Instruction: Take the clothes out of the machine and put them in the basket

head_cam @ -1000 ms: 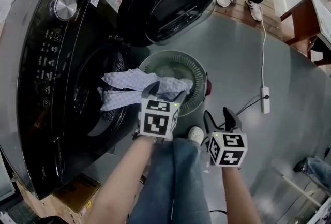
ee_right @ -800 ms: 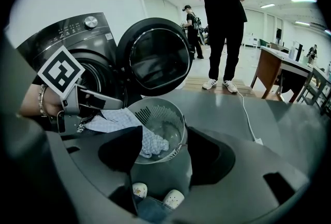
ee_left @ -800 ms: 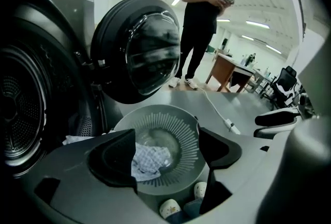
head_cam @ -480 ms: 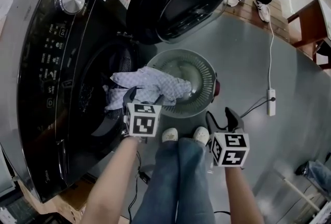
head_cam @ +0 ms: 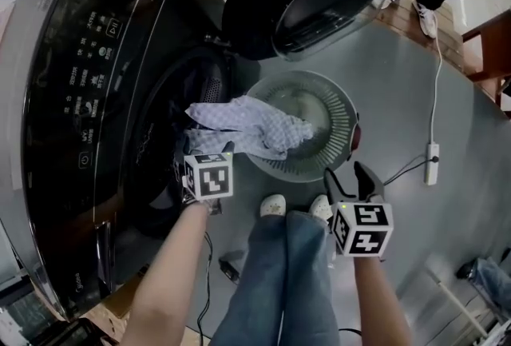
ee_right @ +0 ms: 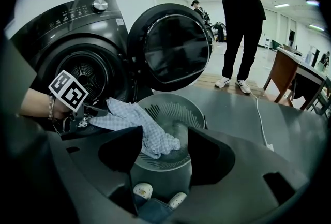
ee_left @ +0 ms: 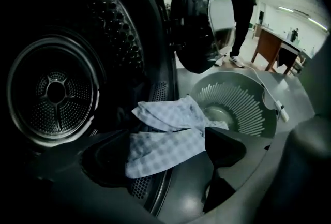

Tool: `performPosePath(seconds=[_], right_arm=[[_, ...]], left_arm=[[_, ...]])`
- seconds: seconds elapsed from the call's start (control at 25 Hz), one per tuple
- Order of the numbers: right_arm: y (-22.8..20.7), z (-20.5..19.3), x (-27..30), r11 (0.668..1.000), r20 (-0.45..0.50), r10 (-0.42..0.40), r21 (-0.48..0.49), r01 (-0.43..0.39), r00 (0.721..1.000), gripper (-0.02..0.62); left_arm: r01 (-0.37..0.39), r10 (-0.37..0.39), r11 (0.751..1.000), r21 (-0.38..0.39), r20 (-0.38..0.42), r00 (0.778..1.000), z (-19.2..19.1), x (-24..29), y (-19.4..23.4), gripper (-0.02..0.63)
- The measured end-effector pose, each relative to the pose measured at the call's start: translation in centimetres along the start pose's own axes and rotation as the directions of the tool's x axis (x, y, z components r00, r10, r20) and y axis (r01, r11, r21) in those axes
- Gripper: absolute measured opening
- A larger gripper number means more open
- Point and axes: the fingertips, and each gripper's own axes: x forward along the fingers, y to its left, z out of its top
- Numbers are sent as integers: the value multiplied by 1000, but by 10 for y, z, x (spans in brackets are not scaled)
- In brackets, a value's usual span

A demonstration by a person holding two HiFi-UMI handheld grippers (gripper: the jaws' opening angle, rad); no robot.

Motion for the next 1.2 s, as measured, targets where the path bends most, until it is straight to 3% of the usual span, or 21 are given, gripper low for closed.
performPosePath(seconds=[0.24, 0.56, 0.68, 0.84, 0.92, 1.2], right_arm=[[9, -8, 13, 999, -23, 18, -35, -19, 1000, 273], [2, -25, 36, 998, -71, 17, -57, -21, 997, 273], [4, -28, 45, 998, -83, 22, -59, -27, 996, 273], [9, -30, 53, 998, -92, 32, -55, -37, 995, 273], [14, -30, 57, 997, -97, 43, -63, -49, 994, 273], [19, -22, 64, 993, -92, 59, -96, -67, 994, 273]], left_arm=[[-62, 50, 983, -174, -75, 996, -17, 28, 17, 480], [-122, 95, 962, -244, -119, 988, -7, 64, 39, 505], [-173, 144, 944, -281, -122, 982, -6, 73, 58, 509], [-248, 193, 907, -339, -189, 963, -23, 84, 79, 509], [-243, 182, 896, -371, -194, 964, -29, 91, 80, 509], [-184, 115, 924, -335, -214, 970, -33, 98, 62, 505]])
